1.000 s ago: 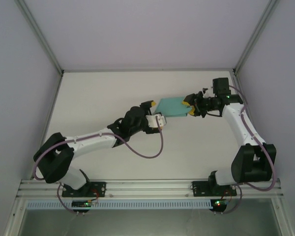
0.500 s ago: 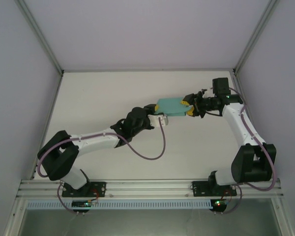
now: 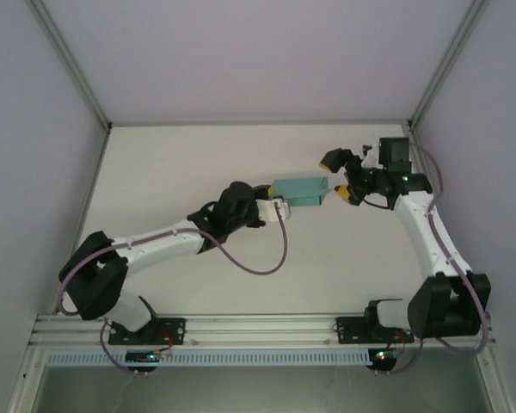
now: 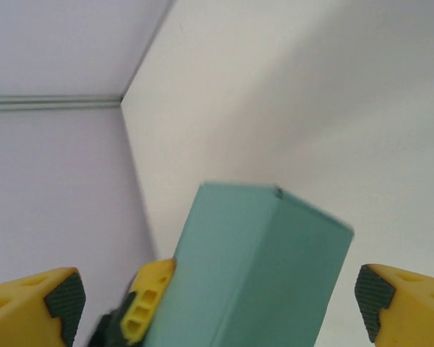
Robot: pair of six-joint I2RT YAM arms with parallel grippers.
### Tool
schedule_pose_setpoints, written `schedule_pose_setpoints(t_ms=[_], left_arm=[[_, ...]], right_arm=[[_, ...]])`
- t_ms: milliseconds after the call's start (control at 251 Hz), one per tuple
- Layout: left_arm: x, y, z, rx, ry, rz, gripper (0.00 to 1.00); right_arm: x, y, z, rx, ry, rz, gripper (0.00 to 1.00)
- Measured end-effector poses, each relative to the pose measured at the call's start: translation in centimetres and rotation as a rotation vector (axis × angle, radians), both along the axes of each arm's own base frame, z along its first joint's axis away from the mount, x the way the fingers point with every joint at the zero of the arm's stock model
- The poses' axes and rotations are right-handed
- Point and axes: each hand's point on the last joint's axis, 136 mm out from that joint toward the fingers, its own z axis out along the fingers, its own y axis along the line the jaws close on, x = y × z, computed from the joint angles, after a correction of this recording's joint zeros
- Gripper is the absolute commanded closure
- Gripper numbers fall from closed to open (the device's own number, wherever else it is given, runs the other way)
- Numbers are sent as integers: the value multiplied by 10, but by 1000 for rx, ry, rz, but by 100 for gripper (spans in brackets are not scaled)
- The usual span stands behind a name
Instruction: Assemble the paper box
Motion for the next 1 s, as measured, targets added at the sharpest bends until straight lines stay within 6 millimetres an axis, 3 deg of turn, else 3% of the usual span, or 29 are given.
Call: schedule_pose_setpoints(t_ms=[136,196,295,495,658,766,1002], left_arm=[[9,22,12,9,183,17,91],[11,33,16,0,258,35,92],[3,50,9,8,403,42,92],[-26,67,-20,76,663,50,92],[-21,71,-37,116,790,106,92],[-21,75,-56,160,859,149,92],[-30,83,-88,245,970,198,93]], right_arm=[[-4,3,32,-237,-372,82,1],[-5,3,37,-321,-495,122,1],[-7,15,31,-450,-628,245,1],[-28,70,7,-669,-830,667,1],[-32,94,-8,-797,-875,917,10],[-21,96,-22,-850,-835,999,20],[-8,100,-63,-893,-715,1145,29]])
